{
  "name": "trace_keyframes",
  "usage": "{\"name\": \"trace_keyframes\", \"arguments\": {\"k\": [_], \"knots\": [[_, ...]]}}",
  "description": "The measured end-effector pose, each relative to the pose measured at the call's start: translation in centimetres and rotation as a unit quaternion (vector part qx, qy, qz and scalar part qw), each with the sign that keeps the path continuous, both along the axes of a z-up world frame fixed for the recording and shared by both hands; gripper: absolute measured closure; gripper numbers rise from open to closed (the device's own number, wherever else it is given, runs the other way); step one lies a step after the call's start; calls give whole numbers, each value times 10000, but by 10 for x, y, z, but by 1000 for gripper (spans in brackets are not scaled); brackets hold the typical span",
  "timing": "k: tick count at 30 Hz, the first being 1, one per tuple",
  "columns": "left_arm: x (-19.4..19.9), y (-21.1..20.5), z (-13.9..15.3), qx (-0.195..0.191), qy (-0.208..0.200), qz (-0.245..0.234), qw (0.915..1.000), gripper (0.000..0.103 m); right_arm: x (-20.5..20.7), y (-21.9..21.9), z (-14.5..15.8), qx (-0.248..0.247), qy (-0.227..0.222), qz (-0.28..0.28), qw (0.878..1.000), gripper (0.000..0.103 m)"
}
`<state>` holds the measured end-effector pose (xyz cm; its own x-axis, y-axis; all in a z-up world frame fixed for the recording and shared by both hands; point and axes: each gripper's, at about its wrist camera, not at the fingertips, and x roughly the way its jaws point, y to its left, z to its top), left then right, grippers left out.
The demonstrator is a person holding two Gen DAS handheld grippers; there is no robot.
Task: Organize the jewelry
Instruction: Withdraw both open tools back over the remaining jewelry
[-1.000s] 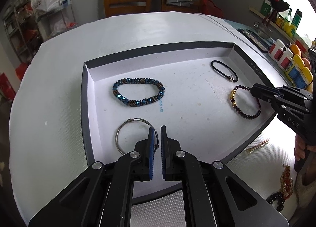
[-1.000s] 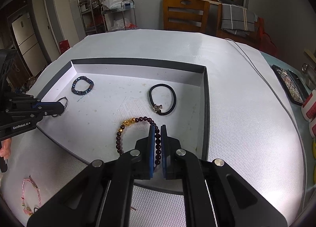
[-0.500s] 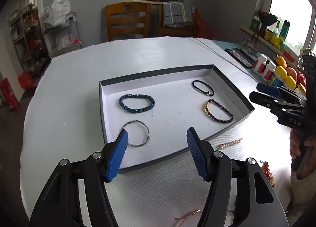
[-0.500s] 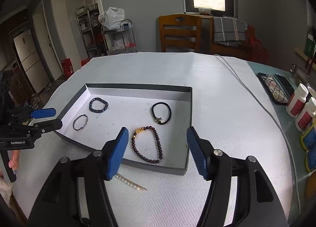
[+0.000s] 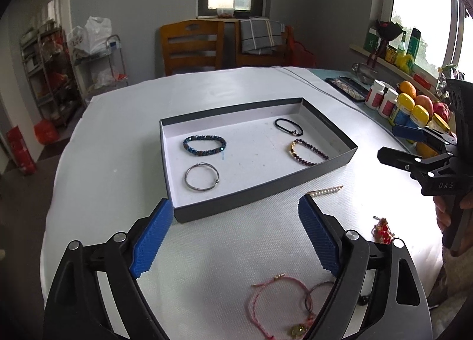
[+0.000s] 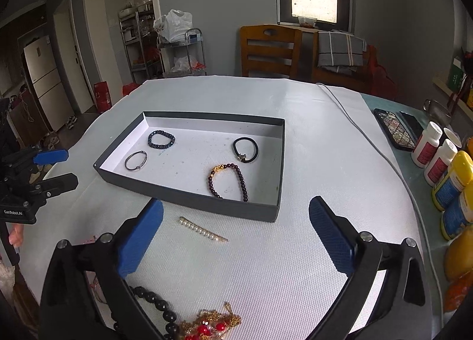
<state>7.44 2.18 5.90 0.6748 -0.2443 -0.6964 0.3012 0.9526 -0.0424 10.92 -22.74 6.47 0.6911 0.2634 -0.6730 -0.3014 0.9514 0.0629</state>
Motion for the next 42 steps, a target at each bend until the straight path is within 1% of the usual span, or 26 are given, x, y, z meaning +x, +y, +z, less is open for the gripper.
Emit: {"name": "trace_keyframes", "arguments": {"k": [4, 8, 12, 16, 20, 24, 30, 33, 34, 35, 36, 38, 39, 40, 41, 42], "knots": [[-15, -1, 2, 90, -97, -21, 9999, 12, -17, 1, -1, -104, 2, 47, 9999, 6], [-30, 1, -1, 66, -62, -86, 9999, 11, -33, -2, -3, -101, 23, 95, 9999, 6], [-43, 5, -14, 85, 108, -92, 9999, 11, -51, -2, -6, -108, 38, 212, 9997, 6], [-60, 8, -29, 185, 178, -90, 9996, 11, -69, 1, -12, -262, 10, 320, 9991, 6], [-73, 12, -44, 101, 373, -167, 9991, 11, -85, 0, -20, -227, 98, 465, 9986, 6], [-83, 11, -55, 89, 461, -258, 9986, 11, -98, 2, -29, -223, 168, 637, 9976, 6], [-93, 4, -69, 31, 646, -387, 9972, 11, -105, -5, -43, -279, 365, 628, 9970, 6], [-96, -4, -69, 15, 630, -502, 9967, 11, -104, -12, -51, -202, 505, 550, 9970, 6], [-97, -8, -68, 13, 599, -578, 9965, 11, -104, -13, -54, -207, 533, 538, 9969, 7], [-99, -12, -67, 43, 550, -636, 9964, 11, -105, -13, -55, -227, 543, 544, 9968, 13], [-100, -17, -65, 99, 498, -698, 9963, 11, -106, -13, -57, -247, 555, 572, 9965, 17], [-103, -26, -64, 228, 436, -839, 9953, 11, -107, -14, -60, -278, 629, 629, 9956, 35], [-104, -30, -64, 289, 405, -899, 9947, 11, -108, -15, -61, -293, 664, 650, 9952, 40], [-105, -34, -64, 329, 398, -968, 9940, 11, -108, -16, -63, -314, 700, 673, 9948, 49], [-105, -37, -63, 335, 402, -1026, 9933, 11, -109, -16, -64, -347, 739, 709, 9941, 55], [-105, -39, -63, 328, 402, -1066, 9929, 11, -109, -16, -65, -388, 762, 763, 9934, 59]]}}
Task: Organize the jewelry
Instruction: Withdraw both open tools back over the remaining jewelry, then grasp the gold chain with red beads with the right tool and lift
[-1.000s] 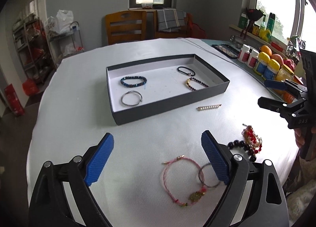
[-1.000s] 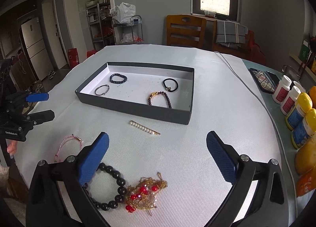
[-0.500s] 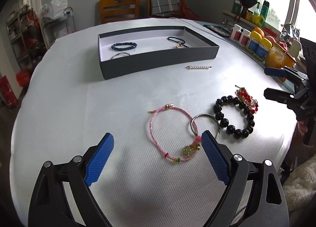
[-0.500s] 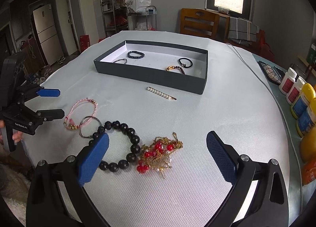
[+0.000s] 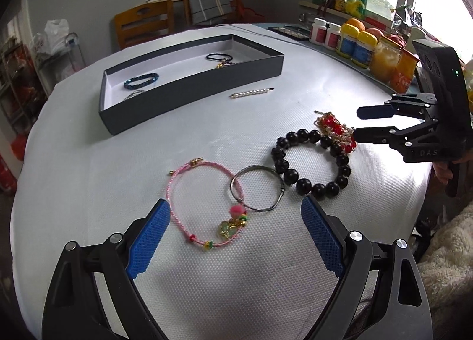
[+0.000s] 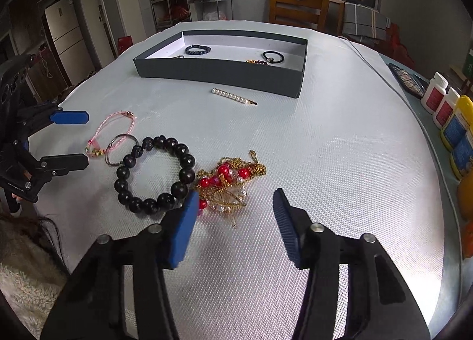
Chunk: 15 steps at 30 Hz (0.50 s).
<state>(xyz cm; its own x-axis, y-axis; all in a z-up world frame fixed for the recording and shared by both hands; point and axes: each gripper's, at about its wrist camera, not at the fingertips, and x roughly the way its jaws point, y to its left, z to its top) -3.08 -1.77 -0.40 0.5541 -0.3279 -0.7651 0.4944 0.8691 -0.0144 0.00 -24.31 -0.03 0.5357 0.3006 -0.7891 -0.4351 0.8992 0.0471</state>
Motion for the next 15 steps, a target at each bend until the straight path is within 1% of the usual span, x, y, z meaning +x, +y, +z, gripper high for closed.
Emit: {"name": "trace_keyframes", "arguments": {"k": [1, 3, 5, 7, 10, 13, 15], "knots": [[1, -2, 0, -18, 11, -27, 10000, 11, -1, 1, 0, -62, 0, 81, 9999, 64], [2, -6, 1, -49, 32, -60, 10000, 11, -4, 5, 0, -216, -46, 254, 9994, 69], [3, -10, 1, -35, 38, -90, 9999, 11, -6, 10, 2, -355, -91, 401, 9985, 70], [3, -12, 1, -20, 38, -117, 9999, 11, -7, 13, 4, -378, -130, 579, 9975, 70], [3, -14, 2, -8, 44, -114, 9999, 11, -3, 18, 3, -437, -89, 678, 9967, 70], [3, -15, 2, -5, 41, -118, 9999, 11, 5, 16, -2, -425, 88, 557, 9975, 69], [3, -16, 2, 16, 44, -129, 9999, 11, 8, 12, -2, -374, 148, 463, 9981, 59]]}}
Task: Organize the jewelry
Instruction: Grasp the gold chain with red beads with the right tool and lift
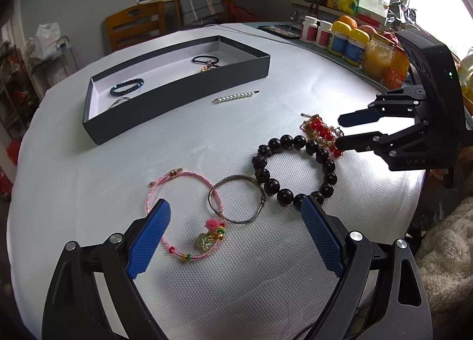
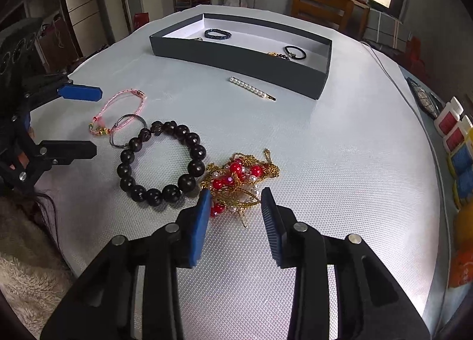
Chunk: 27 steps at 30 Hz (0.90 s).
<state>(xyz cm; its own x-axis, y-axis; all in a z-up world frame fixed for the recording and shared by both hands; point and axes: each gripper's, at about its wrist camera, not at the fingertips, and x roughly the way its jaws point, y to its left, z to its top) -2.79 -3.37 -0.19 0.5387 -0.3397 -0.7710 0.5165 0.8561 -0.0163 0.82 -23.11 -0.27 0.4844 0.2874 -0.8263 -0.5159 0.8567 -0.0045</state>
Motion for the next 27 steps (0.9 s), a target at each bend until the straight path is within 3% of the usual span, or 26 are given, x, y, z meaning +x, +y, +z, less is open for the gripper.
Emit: {"name": "trace_keyframes", "arguments": {"k": [1, 4, 8, 14, 27], "knots": [[0, 0, 0, 11, 4, 0, 10000, 11, 1, -2, 0, 24, 2, -43, 10000, 51], [1, 0, 0, 13, 21, 11, 10000, 11, 3, -3, -1, 121, 64, -38, 9999, 51], [1, -2, 1, -3, 10, -8, 10000, 11, 5, -2, -5, 217, 190, -17, 9996, 54], [1, -1, -1, 4, 36, 11, 10000, 11, 6, -3, -6, 316, 237, -27, 9992, 71], [0, -6, -1, 10, 34, -21, 10000, 11, -2, -10, 14, 530, -90, 66, 9985, 73]]}}
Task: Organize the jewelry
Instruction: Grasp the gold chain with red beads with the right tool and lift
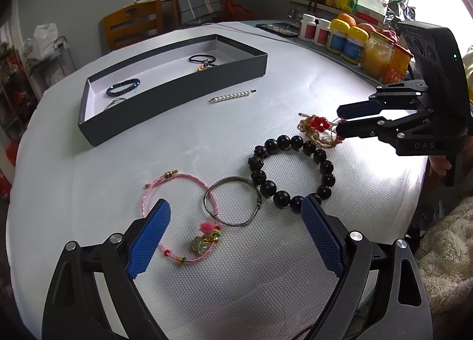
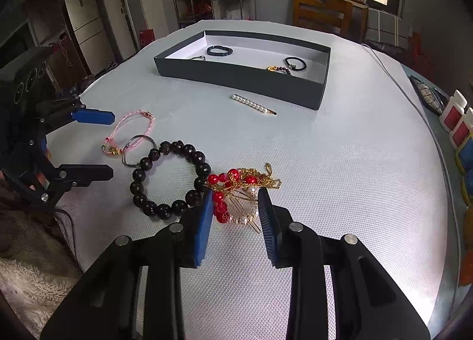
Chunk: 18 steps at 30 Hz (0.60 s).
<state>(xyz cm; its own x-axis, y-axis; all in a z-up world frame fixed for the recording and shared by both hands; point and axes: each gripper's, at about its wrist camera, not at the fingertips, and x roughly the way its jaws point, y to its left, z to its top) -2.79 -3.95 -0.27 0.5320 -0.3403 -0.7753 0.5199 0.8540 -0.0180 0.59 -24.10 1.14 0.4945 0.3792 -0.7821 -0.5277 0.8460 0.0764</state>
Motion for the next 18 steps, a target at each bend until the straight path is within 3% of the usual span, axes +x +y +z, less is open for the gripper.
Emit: {"name": "trace_keyframes", "arguments": {"k": [18], "knots": [[1, -13, 4, -56, -12, -154, 9999, 11, 2, -26, 47, 679, -493, -250, 9962, 73]]}}
